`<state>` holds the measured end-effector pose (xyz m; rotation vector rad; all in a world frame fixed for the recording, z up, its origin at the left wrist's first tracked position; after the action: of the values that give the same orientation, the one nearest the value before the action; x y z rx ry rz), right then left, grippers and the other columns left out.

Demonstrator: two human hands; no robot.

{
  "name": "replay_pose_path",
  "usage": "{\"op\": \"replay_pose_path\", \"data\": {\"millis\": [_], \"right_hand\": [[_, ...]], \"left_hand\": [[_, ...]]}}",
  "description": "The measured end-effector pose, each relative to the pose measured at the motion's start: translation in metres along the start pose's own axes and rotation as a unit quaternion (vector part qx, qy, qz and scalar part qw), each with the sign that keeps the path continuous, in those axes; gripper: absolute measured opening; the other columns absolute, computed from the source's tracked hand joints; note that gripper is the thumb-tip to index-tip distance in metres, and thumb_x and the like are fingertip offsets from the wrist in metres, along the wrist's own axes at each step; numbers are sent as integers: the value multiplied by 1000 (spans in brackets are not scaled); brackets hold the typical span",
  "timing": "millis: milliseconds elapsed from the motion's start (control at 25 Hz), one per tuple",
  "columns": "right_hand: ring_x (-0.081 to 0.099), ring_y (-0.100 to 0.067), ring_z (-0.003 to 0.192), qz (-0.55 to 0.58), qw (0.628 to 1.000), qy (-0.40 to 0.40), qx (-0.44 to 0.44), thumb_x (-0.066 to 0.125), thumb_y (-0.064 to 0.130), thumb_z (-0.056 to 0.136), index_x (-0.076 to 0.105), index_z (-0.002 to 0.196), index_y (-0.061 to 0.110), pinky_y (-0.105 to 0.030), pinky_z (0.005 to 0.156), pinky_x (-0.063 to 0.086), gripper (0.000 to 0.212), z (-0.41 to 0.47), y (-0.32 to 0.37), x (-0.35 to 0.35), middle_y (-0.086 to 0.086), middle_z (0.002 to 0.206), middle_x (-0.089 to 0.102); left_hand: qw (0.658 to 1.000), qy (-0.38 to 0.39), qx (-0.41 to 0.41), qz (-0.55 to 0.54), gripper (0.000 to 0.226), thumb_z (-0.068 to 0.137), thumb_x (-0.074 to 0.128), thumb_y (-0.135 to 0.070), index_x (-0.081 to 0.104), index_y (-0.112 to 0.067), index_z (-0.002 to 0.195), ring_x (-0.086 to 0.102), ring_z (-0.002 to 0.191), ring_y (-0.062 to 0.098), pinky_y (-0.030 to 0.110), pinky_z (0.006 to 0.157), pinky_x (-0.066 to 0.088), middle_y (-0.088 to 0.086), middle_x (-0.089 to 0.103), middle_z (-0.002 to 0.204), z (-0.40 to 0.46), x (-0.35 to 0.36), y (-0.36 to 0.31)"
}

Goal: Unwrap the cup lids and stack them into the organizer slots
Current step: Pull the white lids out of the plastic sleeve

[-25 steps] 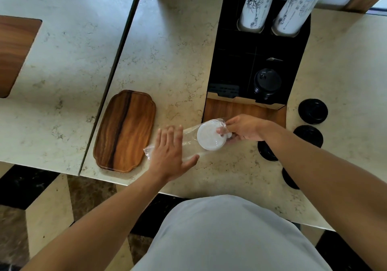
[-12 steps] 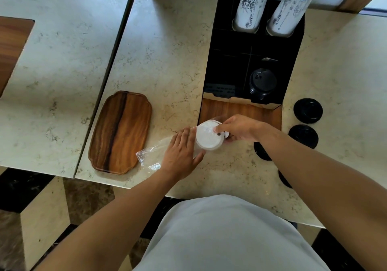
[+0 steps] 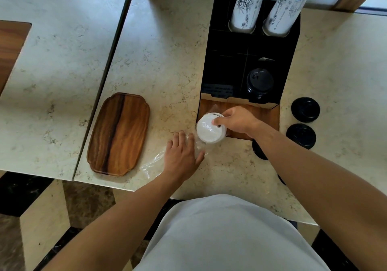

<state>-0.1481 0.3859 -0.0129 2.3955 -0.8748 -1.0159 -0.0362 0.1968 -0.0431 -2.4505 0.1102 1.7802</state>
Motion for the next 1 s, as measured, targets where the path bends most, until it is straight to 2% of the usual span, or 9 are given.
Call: {"op": "replay_pose_path", "data": {"millis": [120, 320, 480, 600, 640, 720, 760, 840, 1000], "right_hand": [[68, -14, 88, -22, 1000, -16, -8, 76, 46, 87, 76, 108, 13, -22, 63, 45, 39, 1, 3, -4, -1, 102, 75], [62, -22, 108, 99, 993, -54, 45, 72, 45, 88, 73, 113, 10, -30, 85, 50, 43, 4, -14, -9, -3, 114, 69], [62, -23, 111, 242, 964, -84, 75, 72, 46, 87, 72, 113, 11, -35, 93, 54, 44, 4, -24, -5, -5, 120, 68], [64, -25, 113, 294, 950, -80, 69, 72, 47, 88, 71, 116, 11, -34, 91, 56, 45, 3, -25, 0, -7, 122, 68], [64, -25, 113, 299, 949, -74, 64, 72, 48, 88, 70, 117, 12, -34, 92, 57, 46, 3, -26, 2, -8, 122, 68], [64, -25, 111, 304, 949, -65, 55, 72, 51, 85, 70, 118, 13, -36, 94, 58, 50, 2, -25, 6, -8, 122, 68], [64, -25, 108, 310, 947, -64, 53, 72, 53, 81, 70, 118, 14, -37, 94, 58, 55, 0, -25, 7, -8, 121, 68], [63, -23, 102, 327, 941, -74, 45, 71, 57, 72, 70, 117, 11, -39, 94, 58, 64, -2, -22, 9, -8, 115, 67], [63, -20, 97, 343, 934, -94, 8, 69, 55, 78, 71, 115, 10, -39, 92, 57, 58, -7, -16, 9, -3, 105, 68]], "left_hand": [[1000, 16, 1, 27, 69, 99, 35, -57, 49, -3, 139, 50, 125, 37, 47, 94, 46, 22, 51, 139, -7, 3, 3], [998, 19, -47, 37, 82, 95, 30, -65, 48, 1, 140, 50, 115, 33, 47, 91, 45, 18, 53, 133, -9, -1, 15], [997, 21, -71, 23, 91, 94, 24, -70, 43, 3, 145, 45, 126, 35, 52, 104, 38, 20, 48, 139, -11, -6, 17], [995, -33, -86, -23, 77, 94, 30, -56, 42, 1, 146, 35, 141, 42, 59, 122, 14, 26, 43, 147, -10, -12, 23], [995, -62, -66, -40, 68, 94, 34, -47, 46, -1, 143, 37, 139, 43, 60, 122, 16, 26, 44, 146, -10, -15, 25], [990, -121, 29, -66, 51, 88, 40, -24, 57, -2, 130, 49, 124, 43, 59, 106, 42, 24, 53, 137, -11, -20, 27], [984, -138, 90, -68, 48, 83, 41, -15, 61, -3, 125, 53, 118, 42, 57, 95, 49, 22, 58, 132, -12, -20, 27], [974, -126, 181, -46, 52, 75, 47, -5, 66, -5, 123, 58, 117, 41, 51, 92, 55, 20, 62, 130, -11, -16, 31], [985, -36, 166, -24, 61, 74, 71, -12, 62, -8, 135, 55, 127, 38, 46, 100, 52, 18, 59, 139, -8, -4, 42]]}}
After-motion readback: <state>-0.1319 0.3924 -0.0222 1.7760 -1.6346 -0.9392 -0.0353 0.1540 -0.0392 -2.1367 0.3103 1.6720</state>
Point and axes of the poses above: each hand's wrist, its own z-axis towards the middle knuckle, its own x-axis out of the palm, y = z × x, the point moved 5 cm from there along z, towards the middle knuckle
